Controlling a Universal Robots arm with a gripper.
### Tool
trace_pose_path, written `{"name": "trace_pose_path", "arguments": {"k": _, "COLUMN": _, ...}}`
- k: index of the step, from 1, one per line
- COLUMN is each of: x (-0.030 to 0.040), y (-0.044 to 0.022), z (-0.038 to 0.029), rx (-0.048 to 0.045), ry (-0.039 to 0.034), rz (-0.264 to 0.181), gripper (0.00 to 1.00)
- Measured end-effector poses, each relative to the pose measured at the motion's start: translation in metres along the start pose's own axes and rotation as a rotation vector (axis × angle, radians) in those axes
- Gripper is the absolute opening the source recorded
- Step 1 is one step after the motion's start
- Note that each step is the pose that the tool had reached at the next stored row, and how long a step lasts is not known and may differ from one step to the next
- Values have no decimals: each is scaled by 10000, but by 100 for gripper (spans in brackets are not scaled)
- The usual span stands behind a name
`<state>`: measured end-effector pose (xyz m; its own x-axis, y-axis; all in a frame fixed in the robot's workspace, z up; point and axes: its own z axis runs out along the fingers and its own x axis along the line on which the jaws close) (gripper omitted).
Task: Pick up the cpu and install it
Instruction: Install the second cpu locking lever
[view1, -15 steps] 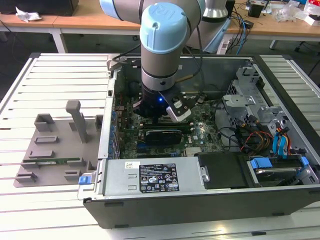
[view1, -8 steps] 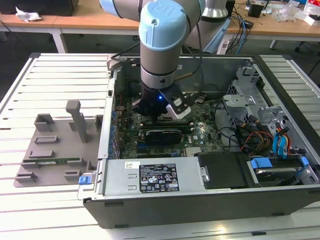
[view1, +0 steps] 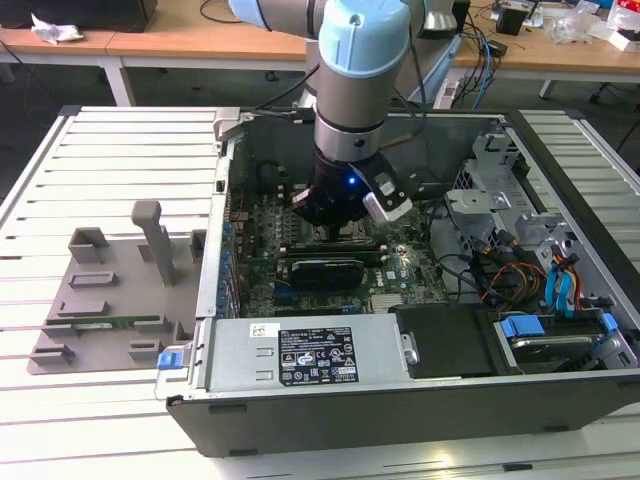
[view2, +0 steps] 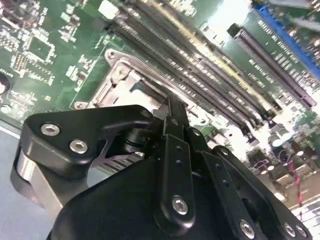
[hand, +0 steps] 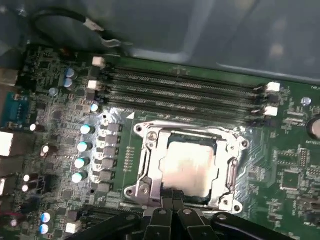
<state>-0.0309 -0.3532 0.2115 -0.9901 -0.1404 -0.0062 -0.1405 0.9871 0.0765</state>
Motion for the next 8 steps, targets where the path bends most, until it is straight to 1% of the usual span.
{"name": "trace_pose_path", "arguments": {"k": 1, "x": -23, "y": 57, "z": -18, "rx": 108, "ry": 15, "rz": 1, "gripper": 11}}
{"name": "trace_pose_path", "arguments": {"k": 2, "x": -35, "y": 87, "z": -33, "rx": 174, "ry": 25, "rz": 1, "gripper": 11}}
{"name": "trace_pose_path", "arguments": {"k": 3, "x": -49, "y": 120, "z": -62, "rx": 233, "ry": 33, "rz": 2, "gripper": 11}}
{"name": "trace_pose_path", "arguments": {"k": 5, "x": -71, "y": 160, "z": -131, "rx": 311, "ry": 44, "rz": 1, "gripper": 11}}
{"name": "trace_pose_path", "arguments": {"k": 6, "x": -115, "y": 236, "z": -226, "rx": 450, "ry": 63, "rz": 2, "gripper": 11}}
{"name": "trace_pose_path", "arguments": {"k": 7, "x": -125, "y": 266, "z": -286, "rx": 530, "ry": 74, "rz": 2, "gripper": 11}}
{"name": "trace_pose_path", "arguments": {"k": 8, "x": -125, "y": 266, "z": -287, "rx": 532, "ry": 75, "rz": 3, "gripper": 11}}
